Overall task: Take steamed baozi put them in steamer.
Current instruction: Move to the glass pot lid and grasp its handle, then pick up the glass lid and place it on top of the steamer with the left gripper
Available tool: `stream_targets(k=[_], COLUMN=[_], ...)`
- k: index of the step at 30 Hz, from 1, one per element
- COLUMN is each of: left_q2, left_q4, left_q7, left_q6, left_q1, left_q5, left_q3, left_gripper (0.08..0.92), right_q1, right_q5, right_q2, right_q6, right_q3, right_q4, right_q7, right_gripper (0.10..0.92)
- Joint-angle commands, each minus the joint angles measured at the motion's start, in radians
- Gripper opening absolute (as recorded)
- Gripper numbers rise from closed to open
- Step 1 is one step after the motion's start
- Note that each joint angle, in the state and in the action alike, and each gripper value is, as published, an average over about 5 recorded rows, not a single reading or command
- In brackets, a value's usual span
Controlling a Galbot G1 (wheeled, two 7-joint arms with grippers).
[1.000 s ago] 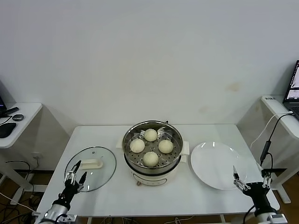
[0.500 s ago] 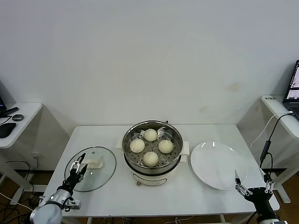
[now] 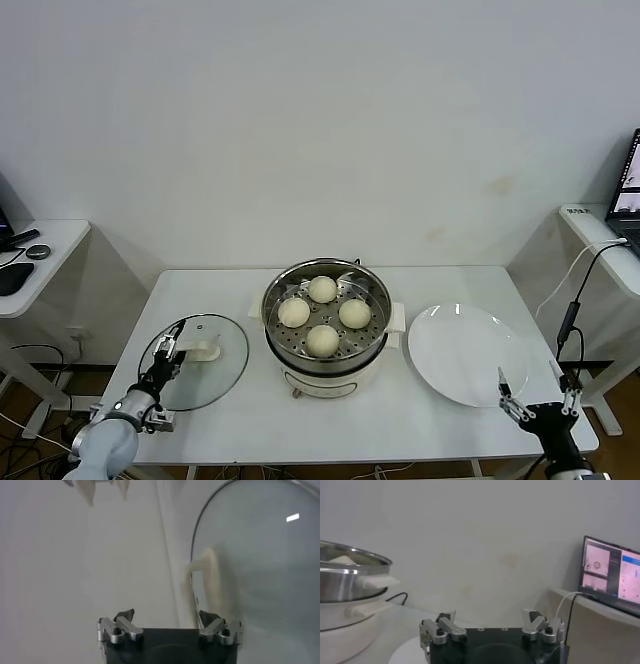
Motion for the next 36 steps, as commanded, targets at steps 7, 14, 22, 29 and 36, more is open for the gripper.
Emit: stream_targets(k=[7, 14, 22, 29, 36], left_q2=[-0.005, -0.011, 0.012, 0.1, 0.217], left_q4=[0.081, 0.083, -0.122, -0.449, -0.701], left_q7=[0.007, -0.031, -0.067, -0.029, 0.099], left_q6=[-0.005, -0.029, 0.009, 0.19, 0.412], left_q1=[-0.066, -0.058, 0.054, 0.244, 0.316], left_q5=[-0.005, -0.07, -0.147, -0.242, -0.376], left_q3=[0.017, 0.013, -0.023, -0.085, -0.105], left_gripper=[0.637, 0.438, 0.211, 0.165, 0.165], right_q1=[-0.004, -0.006, -0.004, -0.01, -0.006], right_q5=[-0.003, -0.003, -0.008, -0.011, -0.035], right_q2=[0.007, 0.006, -0.003, -0.014, -0.02], right_q6=[-0.01, -0.012, -0.016, -0.017, -0.007], right_q3=[-0.019, -0.037, -0.06, -0.088, -0.126], right_q4=[0.006, 0.009, 0.016, 0.027, 0.01], right_q7=[-0.006, -0.008, -0.01, -0.013, -0.015], right_gripper=[0.823, 0.823, 0.823, 0.823, 0.823])
